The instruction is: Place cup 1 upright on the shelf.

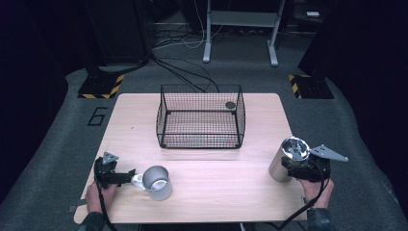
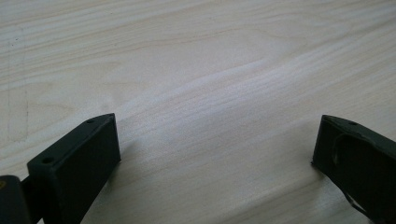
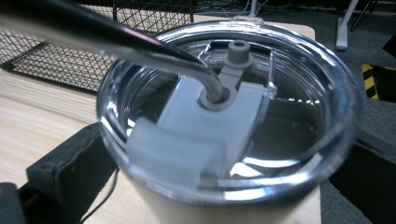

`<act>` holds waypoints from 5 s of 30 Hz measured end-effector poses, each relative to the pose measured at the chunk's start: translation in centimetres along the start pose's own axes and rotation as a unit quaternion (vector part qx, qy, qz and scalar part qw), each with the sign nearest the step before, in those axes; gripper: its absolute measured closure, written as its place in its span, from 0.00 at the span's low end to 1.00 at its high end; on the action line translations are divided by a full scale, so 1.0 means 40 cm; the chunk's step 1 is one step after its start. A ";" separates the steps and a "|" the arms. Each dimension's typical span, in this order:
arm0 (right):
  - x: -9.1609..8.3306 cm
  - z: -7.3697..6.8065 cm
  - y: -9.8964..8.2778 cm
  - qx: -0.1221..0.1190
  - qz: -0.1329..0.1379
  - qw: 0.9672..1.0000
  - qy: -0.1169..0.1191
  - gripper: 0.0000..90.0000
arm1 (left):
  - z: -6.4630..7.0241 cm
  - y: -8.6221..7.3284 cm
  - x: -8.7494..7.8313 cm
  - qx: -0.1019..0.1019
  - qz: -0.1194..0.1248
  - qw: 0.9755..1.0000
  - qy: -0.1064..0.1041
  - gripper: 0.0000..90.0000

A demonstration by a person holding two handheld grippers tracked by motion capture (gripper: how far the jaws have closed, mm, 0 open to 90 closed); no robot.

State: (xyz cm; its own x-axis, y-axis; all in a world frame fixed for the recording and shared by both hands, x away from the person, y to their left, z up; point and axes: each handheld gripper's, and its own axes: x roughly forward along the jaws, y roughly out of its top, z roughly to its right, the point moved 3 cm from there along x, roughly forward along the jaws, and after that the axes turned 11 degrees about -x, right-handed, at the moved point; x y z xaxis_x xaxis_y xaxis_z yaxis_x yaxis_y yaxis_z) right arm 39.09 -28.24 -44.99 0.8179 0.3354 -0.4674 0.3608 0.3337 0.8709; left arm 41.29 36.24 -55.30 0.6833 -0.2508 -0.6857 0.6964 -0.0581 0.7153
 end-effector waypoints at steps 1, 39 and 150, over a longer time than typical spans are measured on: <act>0.004 -0.001 0.000 0.002 0.001 1.000 0.000 0.00 | 0.000 0.000 0.000 0.000 0.000 1.000 0.000 0.00; -0.026 -0.046 0.082 -0.032 0.040 0.999 -0.013 0.04 | 0.000 0.000 0.000 0.000 0.000 1.000 0.000 0.00; 0.107 -0.272 0.492 -0.114 0.070 0.978 0.162 0.04 | 0.000 0.000 0.000 0.000 0.000 1.000 0.000 0.00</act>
State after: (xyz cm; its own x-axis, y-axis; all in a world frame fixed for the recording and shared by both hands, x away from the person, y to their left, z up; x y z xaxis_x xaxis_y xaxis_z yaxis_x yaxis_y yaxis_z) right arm 44.80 -10.64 -31.49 0.6542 0.6407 -0.4018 0.1160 0.4400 0.8905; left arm 41.29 36.24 -55.30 0.6834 -0.2508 -0.6856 0.6964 -0.0582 0.7153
